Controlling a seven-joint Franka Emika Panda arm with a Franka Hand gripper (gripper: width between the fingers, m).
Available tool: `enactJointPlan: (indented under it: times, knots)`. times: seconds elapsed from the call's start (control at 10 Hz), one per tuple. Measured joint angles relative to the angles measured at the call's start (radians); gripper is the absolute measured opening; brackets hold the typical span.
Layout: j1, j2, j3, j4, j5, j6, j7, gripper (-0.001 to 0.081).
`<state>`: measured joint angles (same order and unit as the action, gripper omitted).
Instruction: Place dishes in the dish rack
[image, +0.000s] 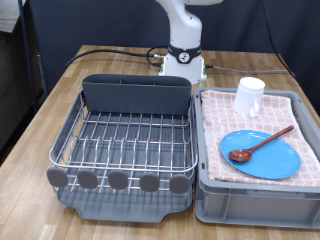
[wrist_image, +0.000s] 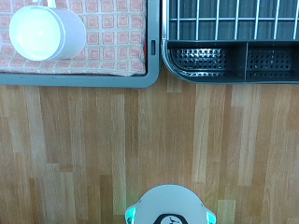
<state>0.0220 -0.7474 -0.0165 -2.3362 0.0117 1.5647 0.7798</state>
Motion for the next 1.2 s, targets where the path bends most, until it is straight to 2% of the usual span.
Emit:
enactJointPlan:
  times: [0.1,0.3,0.5,0.6,0.7,0.8,1.2]
  knots:
    - [0.000,0.002,0.004,0.000,0.006,0.008,0.043,0.0802]
    - [-0.002,0.028,0.054,0.000,0.028,0.083,0.216,0.0802]
    - [-0.002,0.082,0.116,0.004,0.049,0.172,0.368,0.0802]
    - [-0.005,0.111,0.141,0.005,0.087,0.226,0.484,0.0802]
    - [-0.004,0.144,0.160,0.014,0.118,0.251,0.534,0.0802]
    - [-0.004,0.187,0.160,0.046,0.135,0.256,0.551,0.0802]
    - [-0.004,0.194,0.171,0.035,0.133,0.310,0.558,0.0802]
